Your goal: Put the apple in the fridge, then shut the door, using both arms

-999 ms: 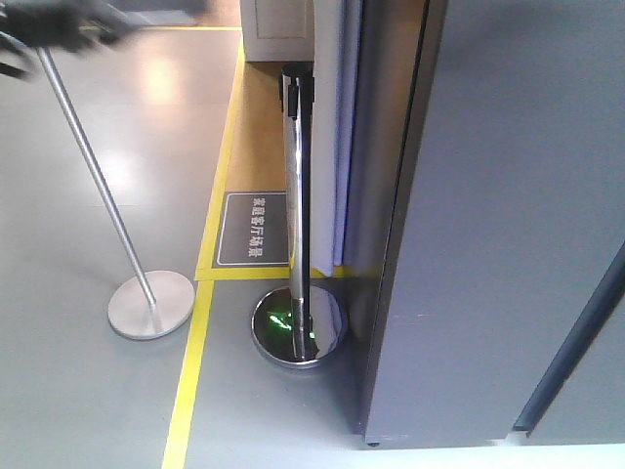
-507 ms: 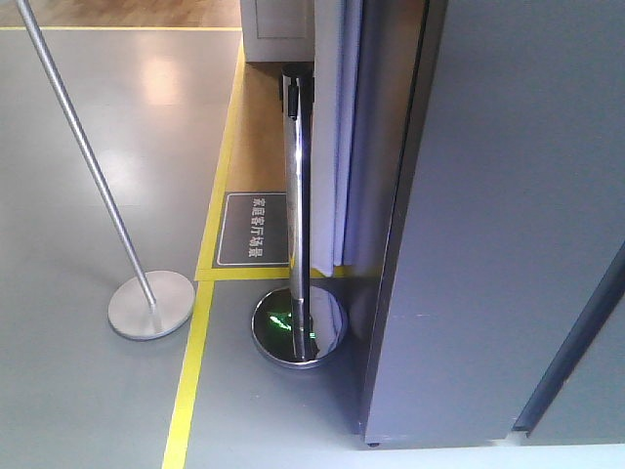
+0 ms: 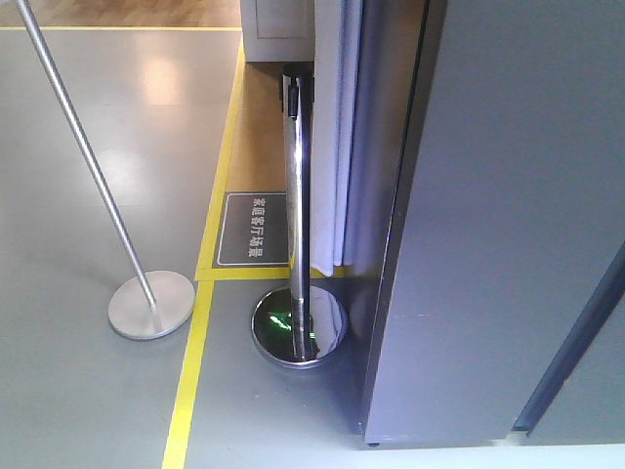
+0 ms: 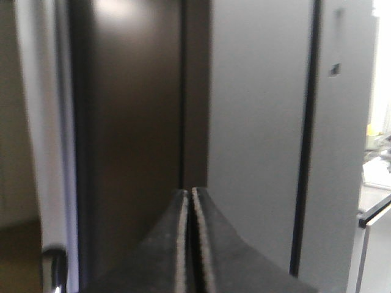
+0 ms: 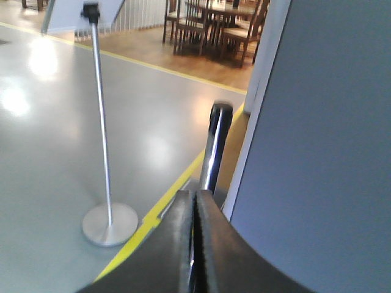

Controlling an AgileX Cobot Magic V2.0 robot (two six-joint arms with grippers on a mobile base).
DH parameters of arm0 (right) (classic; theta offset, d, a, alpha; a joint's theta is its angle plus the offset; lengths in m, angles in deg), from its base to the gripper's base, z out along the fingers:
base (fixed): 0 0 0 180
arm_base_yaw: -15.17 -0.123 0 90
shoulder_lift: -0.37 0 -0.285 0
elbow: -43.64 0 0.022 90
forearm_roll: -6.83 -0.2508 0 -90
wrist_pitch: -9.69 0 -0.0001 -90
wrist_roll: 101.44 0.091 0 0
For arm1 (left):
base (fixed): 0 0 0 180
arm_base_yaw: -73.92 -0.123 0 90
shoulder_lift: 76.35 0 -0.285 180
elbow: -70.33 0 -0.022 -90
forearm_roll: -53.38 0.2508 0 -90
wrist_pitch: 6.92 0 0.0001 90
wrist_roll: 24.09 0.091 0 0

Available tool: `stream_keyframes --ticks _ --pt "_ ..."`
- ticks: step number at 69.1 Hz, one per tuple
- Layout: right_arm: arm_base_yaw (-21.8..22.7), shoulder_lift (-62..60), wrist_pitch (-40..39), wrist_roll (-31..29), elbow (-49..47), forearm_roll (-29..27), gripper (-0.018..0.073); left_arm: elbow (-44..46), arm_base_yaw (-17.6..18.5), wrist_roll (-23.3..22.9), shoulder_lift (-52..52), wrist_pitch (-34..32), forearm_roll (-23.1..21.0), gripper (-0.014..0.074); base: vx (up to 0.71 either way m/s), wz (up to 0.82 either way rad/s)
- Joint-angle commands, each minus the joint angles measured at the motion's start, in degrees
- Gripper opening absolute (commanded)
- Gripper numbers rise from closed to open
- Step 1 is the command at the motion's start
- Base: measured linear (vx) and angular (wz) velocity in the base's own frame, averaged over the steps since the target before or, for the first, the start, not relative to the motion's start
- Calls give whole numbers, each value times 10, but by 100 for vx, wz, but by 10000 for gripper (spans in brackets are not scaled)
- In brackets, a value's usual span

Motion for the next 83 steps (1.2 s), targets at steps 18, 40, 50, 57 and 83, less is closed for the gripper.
stream_keyframes --ticks 18,40,50,57,83 --pt "0 -71 -30 -23 128 -16 -5 -317 -1 -3 -193 40 2 -8 0 0" --pt "0 -76 -27 -22 157 -18 -5 -557 -1 -3 -333 102 -130 -8 0 0" --pt "0 -76 -23 -22 157 -19 -5 -564 -1 -3 -334 109 -148 -8 0 0" --pt "0 -76 -23 -22 157 -19 -5 -564 -1 -3 -334 114 -147 -8 0 0" --pt "0 -76 -23 -22 157 -19 -5 -564 -1 -3 -334 65 -147 -8 0 0"
